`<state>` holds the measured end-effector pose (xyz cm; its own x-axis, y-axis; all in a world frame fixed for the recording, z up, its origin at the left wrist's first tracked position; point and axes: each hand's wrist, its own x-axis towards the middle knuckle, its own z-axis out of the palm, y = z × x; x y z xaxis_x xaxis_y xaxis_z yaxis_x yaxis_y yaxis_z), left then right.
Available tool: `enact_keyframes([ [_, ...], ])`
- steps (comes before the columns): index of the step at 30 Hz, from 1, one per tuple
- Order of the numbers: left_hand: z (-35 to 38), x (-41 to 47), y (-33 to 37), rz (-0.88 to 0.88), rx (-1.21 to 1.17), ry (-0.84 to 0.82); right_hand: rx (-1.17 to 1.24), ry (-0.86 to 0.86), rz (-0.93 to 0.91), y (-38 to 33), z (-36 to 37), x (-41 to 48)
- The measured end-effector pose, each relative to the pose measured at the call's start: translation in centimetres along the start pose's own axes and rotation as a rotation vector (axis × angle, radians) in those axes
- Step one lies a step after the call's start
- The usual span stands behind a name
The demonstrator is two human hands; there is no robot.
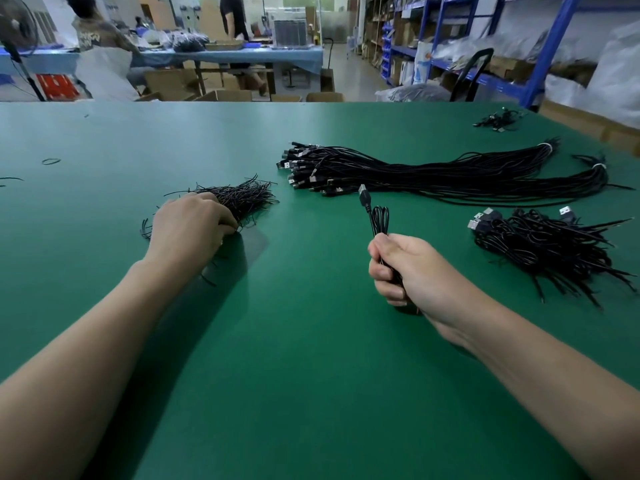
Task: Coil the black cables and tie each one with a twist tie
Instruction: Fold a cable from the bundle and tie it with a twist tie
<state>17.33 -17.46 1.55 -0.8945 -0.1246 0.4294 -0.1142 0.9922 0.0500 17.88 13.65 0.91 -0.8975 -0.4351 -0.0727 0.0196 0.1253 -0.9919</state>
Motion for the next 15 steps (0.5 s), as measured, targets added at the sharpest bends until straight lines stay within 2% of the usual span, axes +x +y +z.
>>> enact_keyframes([
  [4,-0.3,-0.3,0.2,0.044,-0.118,0.113,0.003,-0.020,-0.001,0.5,0.1,-0.2],
  [9,-2.2,0.0,2.0,0.054,-0.527,0.288,0.048,-0.047,-0.029,0.8,0.1,-0.3],
  [15,-3.7,-0.9,7.6,0.299,-0.584,0.346,0.151,-0.132,-0.050,0.8,0.7,-0.6],
])
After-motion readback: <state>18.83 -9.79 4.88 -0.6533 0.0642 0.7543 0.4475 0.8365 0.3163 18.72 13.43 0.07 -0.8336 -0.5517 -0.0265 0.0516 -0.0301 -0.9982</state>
